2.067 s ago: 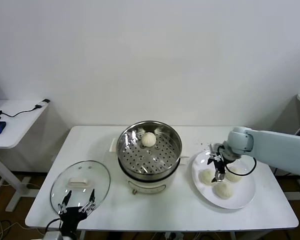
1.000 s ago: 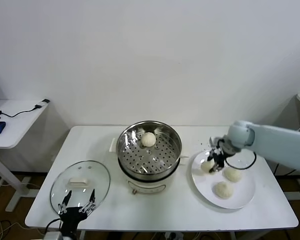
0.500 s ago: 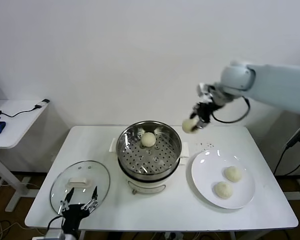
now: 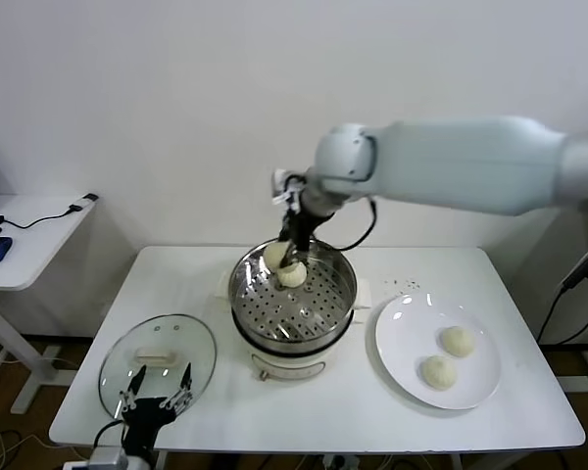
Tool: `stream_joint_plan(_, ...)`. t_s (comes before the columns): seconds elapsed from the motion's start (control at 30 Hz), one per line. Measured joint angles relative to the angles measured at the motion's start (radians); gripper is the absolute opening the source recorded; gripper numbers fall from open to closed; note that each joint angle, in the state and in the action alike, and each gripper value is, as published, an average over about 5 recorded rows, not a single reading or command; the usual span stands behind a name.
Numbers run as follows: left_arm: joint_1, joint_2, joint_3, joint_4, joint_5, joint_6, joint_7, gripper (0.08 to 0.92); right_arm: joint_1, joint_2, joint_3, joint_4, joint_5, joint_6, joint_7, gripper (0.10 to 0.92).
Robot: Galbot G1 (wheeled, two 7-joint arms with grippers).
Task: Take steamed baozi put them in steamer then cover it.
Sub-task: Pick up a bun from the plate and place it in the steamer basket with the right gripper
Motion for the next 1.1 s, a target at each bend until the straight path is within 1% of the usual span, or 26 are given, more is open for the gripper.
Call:
stream_joint_plan(0.27, -0.003, 0.0, -0.001, 0.005, -0.002, 0.0, 0.0, 0.823, -0.111, 0.079, 0.004, -0.084, -0.019, -0.023, 0.039, 0.526)
stream_joint_plan(0.63, -0.008, 0.0, 0.003, 0.014, -0.003, 0.0, 0.0, 0.823, -0.215, 0.126, 0.02, -0.155, -0.05, -0.038, 0.072, 0.526)
stream_joint_plan(0.73, -0.009, 0.0, 0.003, 0.015, -0.003, 0.0, 0.0, 0.823, -0.23, 0.136, 0.024, -0.169, -0.058, -0.038, 0.074, 0.539)
stream_joint_plan(0.83, -0.008, 0.0, 0.005, 0.015, -0.003, 0.0, 0.0, 0.823, -0.241, 0.139, 0.029, -0.175, -0.068, -0.035, 0.074, 0.599)
stream_joint_plan(1.0, -0.005, 0.0, 0.005, 0.011, -0.003, 0.0, 0.0, 0.823, -0.248, 0.133, 0.044, -0.174, -0.087, -0.025, 0.07, 0.744)
stream_joint_plan(1.1, -0.003, 0.0, 0.005, 0.008, -0.001, 0.0, 0.001, 0.823, -0.236, 0.122, 0.049, -0.168, -0.099, -0.012, 0.056, 0.803)
